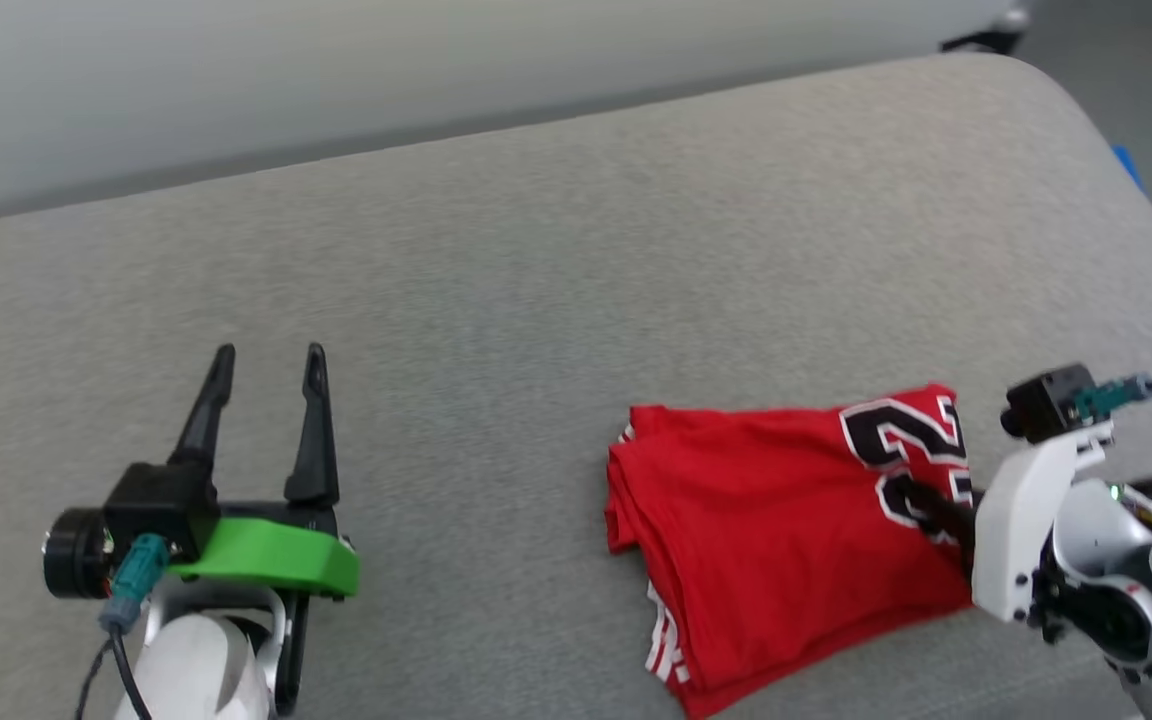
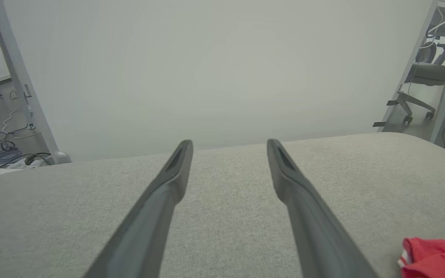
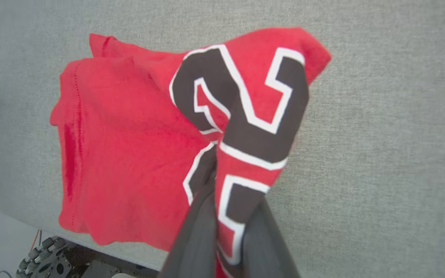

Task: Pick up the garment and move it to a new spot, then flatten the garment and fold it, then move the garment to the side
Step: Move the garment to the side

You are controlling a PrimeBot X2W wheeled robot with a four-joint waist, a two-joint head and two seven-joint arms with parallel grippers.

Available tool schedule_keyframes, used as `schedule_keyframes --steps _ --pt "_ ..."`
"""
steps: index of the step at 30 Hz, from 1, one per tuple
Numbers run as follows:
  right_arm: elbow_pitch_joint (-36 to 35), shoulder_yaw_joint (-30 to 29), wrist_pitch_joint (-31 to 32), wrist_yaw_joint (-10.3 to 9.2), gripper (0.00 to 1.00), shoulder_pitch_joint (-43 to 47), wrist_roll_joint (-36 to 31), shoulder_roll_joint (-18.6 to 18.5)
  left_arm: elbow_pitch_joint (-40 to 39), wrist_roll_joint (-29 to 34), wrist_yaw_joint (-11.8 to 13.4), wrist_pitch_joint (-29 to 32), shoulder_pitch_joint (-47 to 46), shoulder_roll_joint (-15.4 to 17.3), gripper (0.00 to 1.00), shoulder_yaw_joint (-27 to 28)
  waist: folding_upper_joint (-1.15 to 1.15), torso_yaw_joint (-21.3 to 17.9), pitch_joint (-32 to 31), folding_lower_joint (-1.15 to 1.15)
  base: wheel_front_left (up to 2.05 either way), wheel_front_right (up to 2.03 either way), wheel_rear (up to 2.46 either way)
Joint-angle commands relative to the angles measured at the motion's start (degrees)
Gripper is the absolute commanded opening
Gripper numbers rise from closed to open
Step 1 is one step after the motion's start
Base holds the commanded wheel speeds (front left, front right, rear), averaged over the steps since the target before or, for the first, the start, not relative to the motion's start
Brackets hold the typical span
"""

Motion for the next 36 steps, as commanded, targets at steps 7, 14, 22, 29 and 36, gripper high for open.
schedule_keyframes --steps 7,14,22,29,36 --pt "5.4 1.8 -5.4 -0.04 0.0 -11.6 -2.7 -1.5 -4.3 2.2 -0.4 3.3 -5.4 2.8 1.0 -0.8 0.0 -13.6 12.2 0.0 0.0 0.0 0.0" --pt "14.0 -0.6 -9.7 -0.04 0.0 -21.0 -3.1 -5.0 -8.6 4.3 -1.1 6.2 -11.2 4.5 1.0 -2.2 0.0 -12.9 20.4 0.0 0.0 0.0 0.0" --pt "28.3 -4.0 -16.5 -0.04 0.0 -33.3 -3.4 -9.7 -12.6 6.7 -2.5 9.1 -19.6 5.6 1.0 -4.8 0.0 -9.3 28.7 0.0 0.0 0.0 0.0" --pt "37.0 -5.3 -22.3 -0.04 0.0 -37.5 -2.7 -11.8 -14.2 7.5 -2.6 9.5 -21.9 5.3 1.0 -6.3 0.0 -7.1 31.8 0.0 0.0 0.0 0.0" --pt "45.1 -4.5 -34.1 -0.04 1.0 -40.5 -6.0 -10.8 -13.5 7.4 -2.6 8.9 -22.8 5.2 1.0 -6.8 0.0 -6.0 33.1 0.0 0.0 0.0 0.0"
